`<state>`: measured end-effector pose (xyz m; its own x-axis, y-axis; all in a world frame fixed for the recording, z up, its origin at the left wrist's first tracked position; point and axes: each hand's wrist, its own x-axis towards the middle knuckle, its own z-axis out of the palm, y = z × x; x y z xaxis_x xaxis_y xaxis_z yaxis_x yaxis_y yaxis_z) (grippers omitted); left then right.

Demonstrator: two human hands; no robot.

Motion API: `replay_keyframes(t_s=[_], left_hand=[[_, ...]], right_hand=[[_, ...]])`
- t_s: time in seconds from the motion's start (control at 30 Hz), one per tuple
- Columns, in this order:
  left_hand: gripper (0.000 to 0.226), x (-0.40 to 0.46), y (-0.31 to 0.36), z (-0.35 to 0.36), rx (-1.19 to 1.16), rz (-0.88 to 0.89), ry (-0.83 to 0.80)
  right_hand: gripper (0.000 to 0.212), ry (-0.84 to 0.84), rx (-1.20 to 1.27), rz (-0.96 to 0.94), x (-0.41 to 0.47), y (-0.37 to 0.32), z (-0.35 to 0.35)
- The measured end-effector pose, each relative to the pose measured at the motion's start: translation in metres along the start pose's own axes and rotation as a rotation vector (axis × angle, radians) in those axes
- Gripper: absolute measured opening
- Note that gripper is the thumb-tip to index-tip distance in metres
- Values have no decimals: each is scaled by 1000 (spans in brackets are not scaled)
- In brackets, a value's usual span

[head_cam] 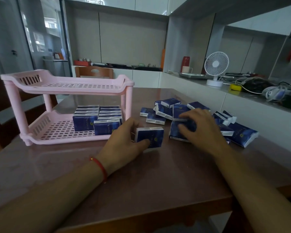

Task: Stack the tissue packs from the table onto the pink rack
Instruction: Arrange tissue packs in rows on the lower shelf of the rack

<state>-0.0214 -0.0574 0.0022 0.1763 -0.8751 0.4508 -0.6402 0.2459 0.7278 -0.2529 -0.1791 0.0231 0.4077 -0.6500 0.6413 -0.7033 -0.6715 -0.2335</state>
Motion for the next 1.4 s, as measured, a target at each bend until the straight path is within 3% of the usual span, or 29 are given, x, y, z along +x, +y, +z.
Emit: replay_keyframes(t_s=[0.1, 0.2, 0.37, 0.5, 0.73, 0.8, 0.93, 0.97, 1.03, 1.17, 1.3, 1.4], left_hand=[[36, -2, -1, -2, -32, -9, 11], [34, -5, 1, -6, -48, -9, 23], [29, -7, 5, -10, -28, -27, 58], [28, -6, 4, -9, -48, -105, 95], [32, -4, -2, -7, -49, -83, 77], [34, -1, -2, -7, -112, -82, 58], [26, 2, 6, -7, -570, -242, -15], [23, 2, 5, -7, -585, -233, -37], [20, -1, 5, -8, -482, -169, -88], [44, -4, 3, -7, -174, -25, -77], [59, -4, 0, -17, -119, -11, -88], [70, -7, -4, -23, -34, -11, -187]], right_hand=[[55, -228, -220, -45, -2, -11, 4], [58, -258, -240, -56, -3, -12, 4], [31, -186, 465, 55, -4, -21, -6], [35, -352, 970, 134, -3, -32, -7], [35, -556, 1286, 97, -6, -28, -5], [42, -574, 1270, 63, -8, -30, -2], [66, -564, 944, -66, -9, -36, 3], [68, -553, 857, -68, -9, -37, 3], [65, -517, 730, -88, -8, -39, 5], [71, -461, 562, -207, -11, -43, 13], [86, -474, 667, -102, -12, -47, 11], [68, -460, 578, -99, -13, -51, 12]])
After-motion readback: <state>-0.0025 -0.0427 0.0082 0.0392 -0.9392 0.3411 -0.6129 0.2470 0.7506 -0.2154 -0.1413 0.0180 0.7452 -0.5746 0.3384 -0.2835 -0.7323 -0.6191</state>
